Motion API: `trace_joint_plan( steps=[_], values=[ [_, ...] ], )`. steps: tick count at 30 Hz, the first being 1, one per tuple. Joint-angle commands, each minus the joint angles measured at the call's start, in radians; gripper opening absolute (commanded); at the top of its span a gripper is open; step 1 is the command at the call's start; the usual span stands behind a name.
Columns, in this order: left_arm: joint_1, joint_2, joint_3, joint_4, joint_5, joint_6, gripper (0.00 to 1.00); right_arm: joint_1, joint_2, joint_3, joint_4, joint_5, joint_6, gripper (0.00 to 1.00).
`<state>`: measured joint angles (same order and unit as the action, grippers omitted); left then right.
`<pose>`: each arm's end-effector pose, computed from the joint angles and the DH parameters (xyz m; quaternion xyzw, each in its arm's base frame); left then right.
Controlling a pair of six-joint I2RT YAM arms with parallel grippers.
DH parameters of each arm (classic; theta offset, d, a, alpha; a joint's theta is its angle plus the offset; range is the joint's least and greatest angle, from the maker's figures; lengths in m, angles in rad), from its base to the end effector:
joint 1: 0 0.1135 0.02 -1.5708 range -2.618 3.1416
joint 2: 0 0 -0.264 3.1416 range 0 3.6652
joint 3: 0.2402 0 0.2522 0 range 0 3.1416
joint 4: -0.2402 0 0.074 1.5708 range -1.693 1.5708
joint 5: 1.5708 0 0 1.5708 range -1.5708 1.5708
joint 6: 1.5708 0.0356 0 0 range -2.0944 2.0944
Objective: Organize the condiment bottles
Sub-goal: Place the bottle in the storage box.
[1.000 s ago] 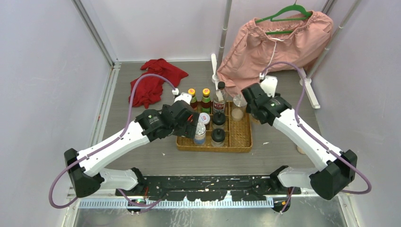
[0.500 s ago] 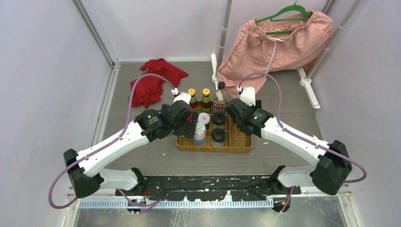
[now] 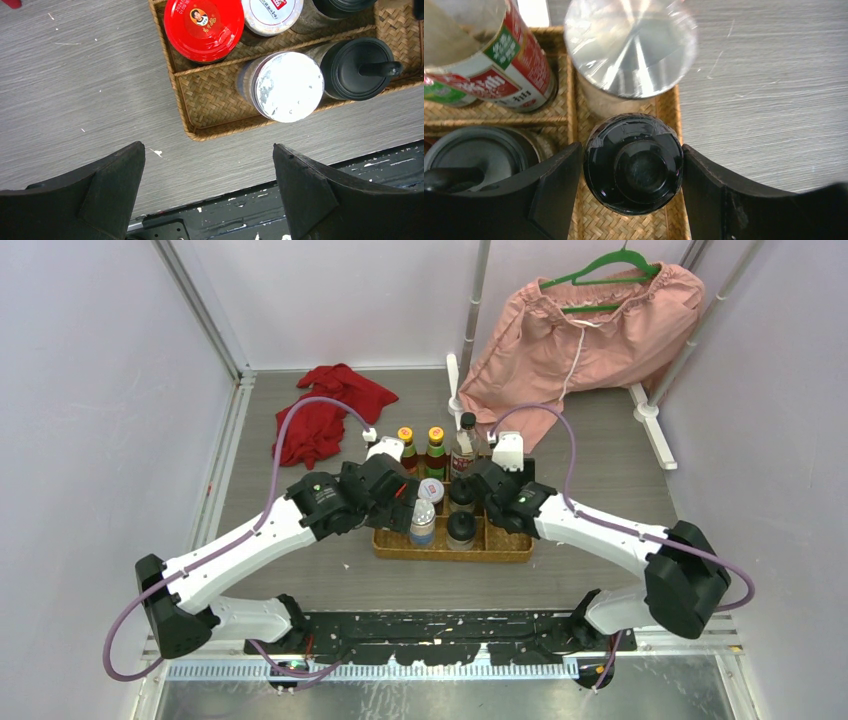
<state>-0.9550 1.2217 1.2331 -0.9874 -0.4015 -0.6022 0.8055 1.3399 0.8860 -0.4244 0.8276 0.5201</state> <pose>0.1464 -0.1828 0.3359 0.1069 0.9326 -0.0659 0.3383 0.2050 0.1756 0.2415 0.0126 0.8719 -0.1069 0.4777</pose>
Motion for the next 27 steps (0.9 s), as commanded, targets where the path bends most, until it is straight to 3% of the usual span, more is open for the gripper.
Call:
trace_joint_plan(
  steps=[1, 8, 22, 25, 27],
  values=[
    [0.006, -0.001, -0.006, 0.013, -0.021, -0.004, 1.00, 0.024, 0.023, 0.000, 0.097, -0.016, 0.030, 0.01],
    [0.009, 0.013, -0.010, 0.026, -0.012, -0.004, 1.00, 0.037, 0.069, 0.041, 0.077, 0.012, 0.048, 0.01],
    [0.016, 0.005, -0.037, 0.041, -0.003, -0.004, 1.00, 0.043, -0.005, -0.102, 0.082, 0.034, 0.151, 0.01],
    [0.016, 0.006, -0.038, 0.042, -0.003, -0.008, 1.00, 0.042, -0.010, -0.114, 0.075, 0.024, 0.153, 0.12],
    [0.016, 0.005, -0.040, 0.041, -0.003, -0.008, 1.00, 0.046, -0.013, -0.116, 0.068, 0.015, 0.155, 0.37]
  ],
)
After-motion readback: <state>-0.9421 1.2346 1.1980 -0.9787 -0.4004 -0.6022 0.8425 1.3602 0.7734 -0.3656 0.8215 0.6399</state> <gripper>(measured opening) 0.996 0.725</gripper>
